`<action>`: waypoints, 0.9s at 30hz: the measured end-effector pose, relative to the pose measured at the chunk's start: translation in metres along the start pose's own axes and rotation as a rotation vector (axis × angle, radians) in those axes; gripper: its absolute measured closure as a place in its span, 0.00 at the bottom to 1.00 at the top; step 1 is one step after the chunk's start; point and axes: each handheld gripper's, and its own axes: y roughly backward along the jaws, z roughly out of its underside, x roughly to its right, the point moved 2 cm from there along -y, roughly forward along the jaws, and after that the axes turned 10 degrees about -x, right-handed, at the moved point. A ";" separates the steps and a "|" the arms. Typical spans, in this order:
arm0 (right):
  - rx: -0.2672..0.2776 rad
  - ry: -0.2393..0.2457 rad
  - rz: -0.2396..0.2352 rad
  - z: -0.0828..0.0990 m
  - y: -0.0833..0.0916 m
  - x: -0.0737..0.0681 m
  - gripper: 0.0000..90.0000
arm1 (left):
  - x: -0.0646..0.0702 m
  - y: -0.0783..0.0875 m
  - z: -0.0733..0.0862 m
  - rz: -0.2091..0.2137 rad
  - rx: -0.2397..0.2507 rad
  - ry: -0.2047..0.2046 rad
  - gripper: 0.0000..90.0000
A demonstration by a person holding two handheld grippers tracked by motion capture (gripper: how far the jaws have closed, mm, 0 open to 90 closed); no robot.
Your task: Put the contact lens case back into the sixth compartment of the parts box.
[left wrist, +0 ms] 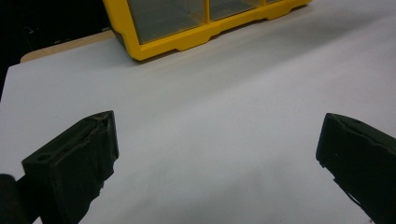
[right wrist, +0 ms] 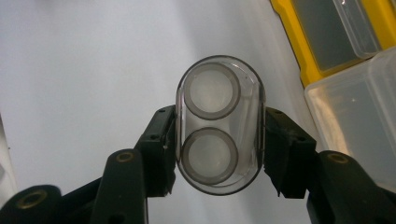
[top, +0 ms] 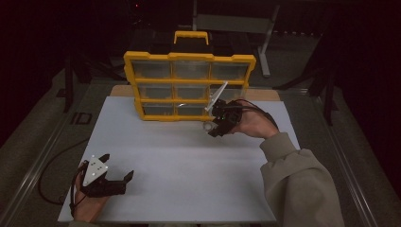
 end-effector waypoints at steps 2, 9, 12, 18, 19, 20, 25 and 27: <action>-0.005 -0.001 -0.006 -0.001 0.002 0.000 0.54 | 0.000 0.000 0.000 0.000 0.000 -0.001 0.00; -0.010 0.010 -0.005 -0.004 0.006 0.001 0.54 | 0.000 0.000 0.001 0.000 -0.003 0.002 0.00; -0.009 0.015 -0.003 -0.005 0.008 0.003 0.54 | 0.000 0.000 0.001 0.000 -0.003 0.002 0.00; -0.011 0.008 -0.008 -0.006 0.011 0.006 0.54 | -0.001 0.000 0.001 0.001 -0.002 0.006 0.00; -0.010 0.006 -0.006 -0.006 0.012 0.006 0.54 | -0.001 -0.001 0.001 0.001 -0.002 0.006 0.00; -0.009 0.010 -0.008 -0.006 0.013 0.007 0.54 | -0.001 -0.001 0.001 0.001 -0.002 0.005 0.00; -0.009 0.008 -0.008 -0.007 0.015 0.008 0.54 | 0.000 -0.001 0.000 0.000 -0.003 0.003 0.00; -0.007 0.009 -0.008 -0.009 0.016 0.009 0.54 | 0.000 -0.001 0.000 0.000 -0.002 0.004 0.00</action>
